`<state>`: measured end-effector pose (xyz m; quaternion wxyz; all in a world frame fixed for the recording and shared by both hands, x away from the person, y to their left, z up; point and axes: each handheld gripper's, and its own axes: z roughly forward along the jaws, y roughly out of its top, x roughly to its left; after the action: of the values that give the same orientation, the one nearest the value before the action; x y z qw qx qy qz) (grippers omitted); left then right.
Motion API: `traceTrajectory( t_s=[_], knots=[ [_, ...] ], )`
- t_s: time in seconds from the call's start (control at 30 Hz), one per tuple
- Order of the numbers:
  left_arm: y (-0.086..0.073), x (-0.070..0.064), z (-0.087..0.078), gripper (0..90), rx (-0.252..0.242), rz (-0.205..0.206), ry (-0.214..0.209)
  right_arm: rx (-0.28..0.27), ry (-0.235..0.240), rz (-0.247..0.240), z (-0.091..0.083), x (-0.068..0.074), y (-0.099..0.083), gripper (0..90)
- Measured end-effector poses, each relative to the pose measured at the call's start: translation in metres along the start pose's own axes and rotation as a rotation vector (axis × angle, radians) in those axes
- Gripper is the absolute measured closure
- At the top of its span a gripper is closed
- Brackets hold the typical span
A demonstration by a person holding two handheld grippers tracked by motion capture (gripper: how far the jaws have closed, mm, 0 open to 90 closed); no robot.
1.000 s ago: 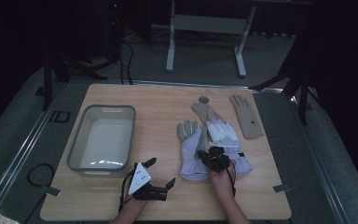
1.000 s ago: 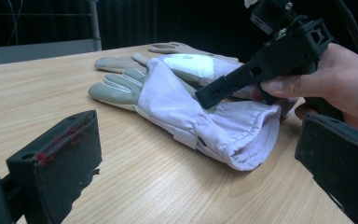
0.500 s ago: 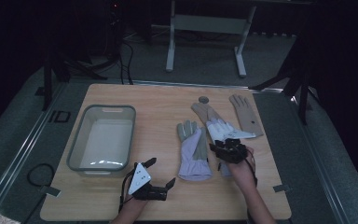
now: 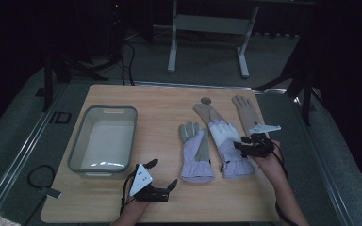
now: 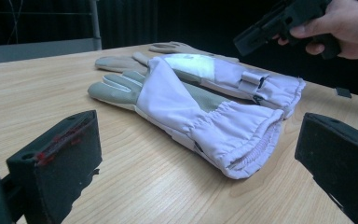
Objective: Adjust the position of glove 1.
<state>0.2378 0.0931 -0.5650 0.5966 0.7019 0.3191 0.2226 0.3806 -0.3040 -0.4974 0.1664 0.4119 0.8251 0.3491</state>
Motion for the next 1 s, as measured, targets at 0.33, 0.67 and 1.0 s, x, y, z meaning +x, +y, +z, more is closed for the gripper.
traceTrajectory(
  t_s=[0.33,0.67,1.0],
  knots=[
    [0.0,0.0,0.0,0.2,0.0,-0.002,0.0,0.046,0.07,-0.012,0.034,-0.001,-0.013,46.7],
    [0.0,0.0,0.0,0.2,0.001,-0.003,0.0,-0.012,0.057,0.04,0.034,0.007,-0.027,75.8],
    [0.0,0.0,0.0,0.1,0.002,-0.002,0.002,-0.068,0.059,0.113,-0.004,0.013,-0.013,79.8]
  ],
)
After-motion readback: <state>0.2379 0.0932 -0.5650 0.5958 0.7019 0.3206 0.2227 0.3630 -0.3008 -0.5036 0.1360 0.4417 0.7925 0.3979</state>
